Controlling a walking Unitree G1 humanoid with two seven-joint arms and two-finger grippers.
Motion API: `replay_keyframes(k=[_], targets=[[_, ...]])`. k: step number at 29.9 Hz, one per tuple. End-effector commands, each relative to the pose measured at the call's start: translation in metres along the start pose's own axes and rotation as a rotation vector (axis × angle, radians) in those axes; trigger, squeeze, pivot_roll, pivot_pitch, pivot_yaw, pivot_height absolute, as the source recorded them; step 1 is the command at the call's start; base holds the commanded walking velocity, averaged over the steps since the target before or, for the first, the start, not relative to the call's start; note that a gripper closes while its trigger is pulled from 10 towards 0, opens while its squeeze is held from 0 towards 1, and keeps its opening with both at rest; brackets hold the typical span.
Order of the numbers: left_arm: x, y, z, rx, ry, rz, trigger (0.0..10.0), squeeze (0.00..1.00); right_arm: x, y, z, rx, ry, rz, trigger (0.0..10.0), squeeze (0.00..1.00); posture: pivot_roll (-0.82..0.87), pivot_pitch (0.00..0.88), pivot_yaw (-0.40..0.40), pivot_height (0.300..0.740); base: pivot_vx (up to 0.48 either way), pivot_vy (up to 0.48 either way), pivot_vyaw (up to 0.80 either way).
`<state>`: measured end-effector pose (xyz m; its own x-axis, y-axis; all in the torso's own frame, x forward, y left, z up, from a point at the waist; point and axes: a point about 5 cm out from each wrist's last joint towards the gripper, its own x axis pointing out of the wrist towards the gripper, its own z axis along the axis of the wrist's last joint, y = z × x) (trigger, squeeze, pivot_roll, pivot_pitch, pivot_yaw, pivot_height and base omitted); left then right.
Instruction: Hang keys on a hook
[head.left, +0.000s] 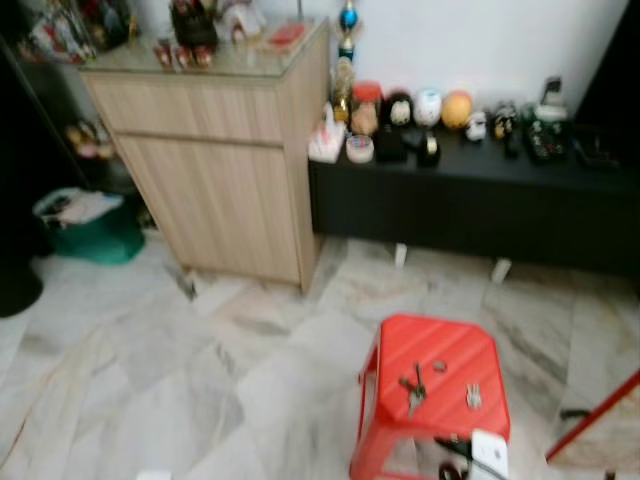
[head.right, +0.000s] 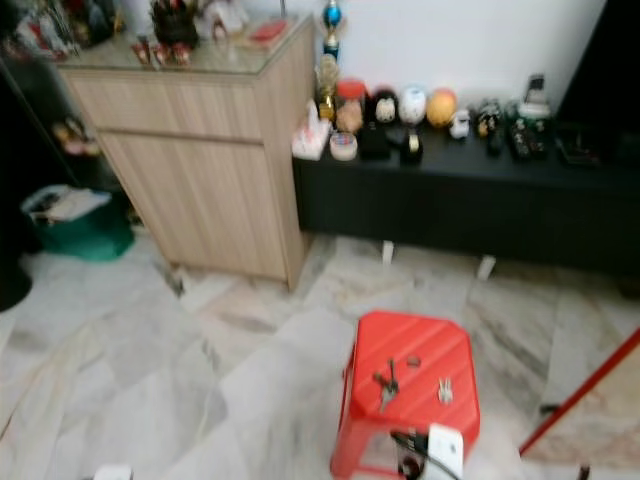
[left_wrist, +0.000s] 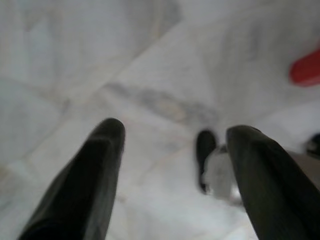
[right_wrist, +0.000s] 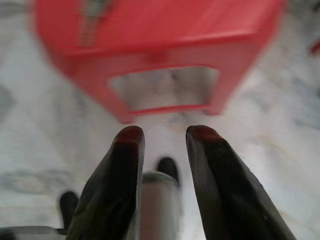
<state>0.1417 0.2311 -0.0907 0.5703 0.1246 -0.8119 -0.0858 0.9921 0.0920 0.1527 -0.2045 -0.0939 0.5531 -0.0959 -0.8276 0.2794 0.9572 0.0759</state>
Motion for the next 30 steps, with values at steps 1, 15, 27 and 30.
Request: replay_keyframes(k=[1, 15, 27, 30], targets=[[0.0, 0.006, 0.001, 0.022, 0.0, 0.01, 10.0, 0.0, 0.001, 0.003, 0.002, 0.013, -0.001, 0.003, 10.0, 0.0, 0.05, 0.0, -0.001, 0.735, 0.274, 0.0, 0.0], [0.0, 0.005, 0.005, 0.006, -0.021, 0.015, 10.0, 0.0, 0.003, 0.003, 0.018, 0.052, -0.073, 0.013, 10.0, 0.0, 0.05, 0.0, -0.002, 0.735, 0.059, 0.0, 0.0], [0.004, 0.012, 0.047, -0.069, -0.221, 0.043, 10.0, 0.0, 0.003, 0.009, 0.074, 0.02, -0.343, 0.006, 10.0, 0.0, 0.04, 0.0, -0.013, 0.735, 0.0, 0.0, 0.0], [0.005, 0.013, 0.062, -0.079, -0.287, 0.041, 10.0, 0.0, 0.002, 0.01, 0.085, 0.015, -0.403, 0.018, 10.0, 0.0, 0.05, 0.0, -0.014, 0.735, 0.0, 0.0, 0.0]])
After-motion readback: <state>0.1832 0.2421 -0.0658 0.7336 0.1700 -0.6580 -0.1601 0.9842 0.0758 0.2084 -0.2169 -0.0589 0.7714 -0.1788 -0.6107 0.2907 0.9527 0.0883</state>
